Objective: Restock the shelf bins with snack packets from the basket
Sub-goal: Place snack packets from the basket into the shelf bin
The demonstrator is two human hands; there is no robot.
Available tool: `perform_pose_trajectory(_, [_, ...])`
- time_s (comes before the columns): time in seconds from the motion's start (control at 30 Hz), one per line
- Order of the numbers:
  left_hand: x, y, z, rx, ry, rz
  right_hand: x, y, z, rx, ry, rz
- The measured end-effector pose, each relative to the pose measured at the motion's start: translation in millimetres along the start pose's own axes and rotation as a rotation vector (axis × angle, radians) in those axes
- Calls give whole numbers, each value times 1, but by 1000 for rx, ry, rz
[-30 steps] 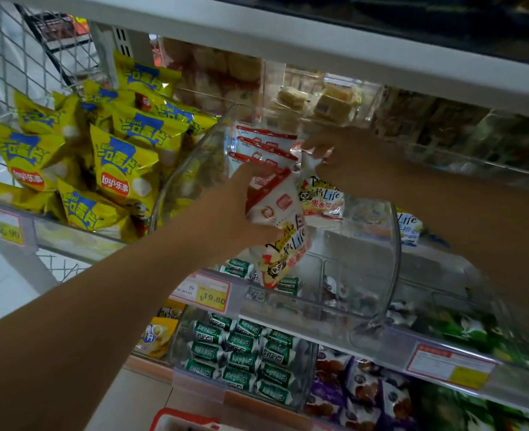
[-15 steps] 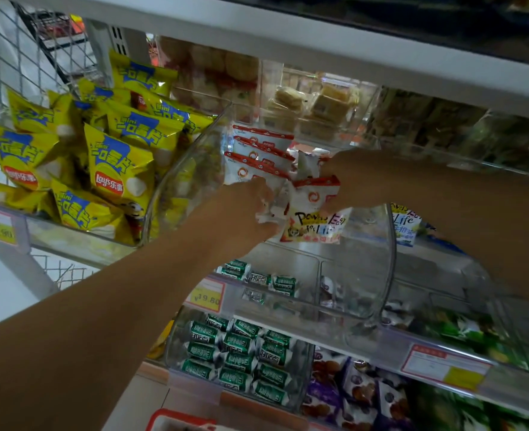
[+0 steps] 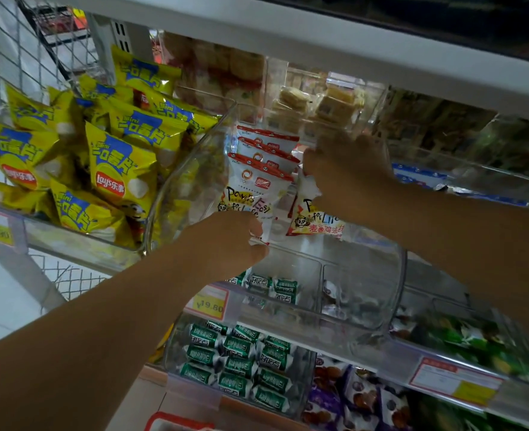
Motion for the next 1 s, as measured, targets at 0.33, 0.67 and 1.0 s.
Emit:
perform_pose_trajectory(0.33, [0, -3, -3, 30, -21, 25, -13, 82, -61, 74, -502, -548])
perform_pose_trajectory(0.67, [53, -28, 26, 185, 249, 274, 41, -4, -25, -267, -285, -241])
perform_pose_trajectory(1.0, [204, 53, -52, 437, 214, 368, 225, -57, -130, -998, -74, 112])
Point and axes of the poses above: each hand's wrist, its own x-axis away from the middle knuckle, its own y-axis out of the palm, z = x × y, the point moved 5 cm from there along -x, towards the middle knuckle, and after that the axes turned 15 degrees about x, right-handed, at the moved point
